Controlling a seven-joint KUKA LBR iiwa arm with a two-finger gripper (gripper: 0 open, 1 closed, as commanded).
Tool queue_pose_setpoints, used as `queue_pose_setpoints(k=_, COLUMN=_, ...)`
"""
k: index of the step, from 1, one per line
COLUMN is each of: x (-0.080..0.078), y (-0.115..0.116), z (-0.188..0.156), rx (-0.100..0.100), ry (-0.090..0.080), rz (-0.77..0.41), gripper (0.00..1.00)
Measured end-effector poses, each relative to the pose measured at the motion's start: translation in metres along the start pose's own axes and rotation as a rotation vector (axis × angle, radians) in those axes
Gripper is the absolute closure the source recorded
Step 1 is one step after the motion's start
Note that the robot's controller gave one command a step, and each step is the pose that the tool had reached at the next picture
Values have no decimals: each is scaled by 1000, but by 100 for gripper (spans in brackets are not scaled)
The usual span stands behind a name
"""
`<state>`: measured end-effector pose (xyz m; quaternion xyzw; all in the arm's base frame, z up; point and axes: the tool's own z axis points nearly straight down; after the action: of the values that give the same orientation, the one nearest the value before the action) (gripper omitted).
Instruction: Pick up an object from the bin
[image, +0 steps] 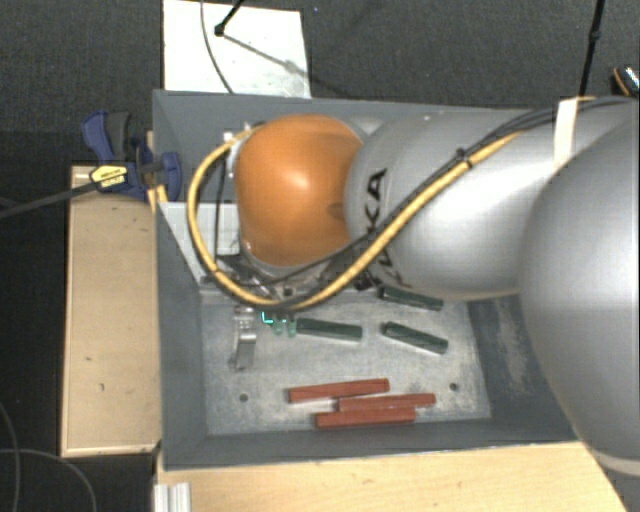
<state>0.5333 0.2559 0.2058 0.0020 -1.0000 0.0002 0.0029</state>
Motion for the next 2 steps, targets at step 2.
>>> queue_pose_setpoints(k=2, x=-53, y=-108, z=89, rx=2, ry=-10, rz=-156, gripper=0)
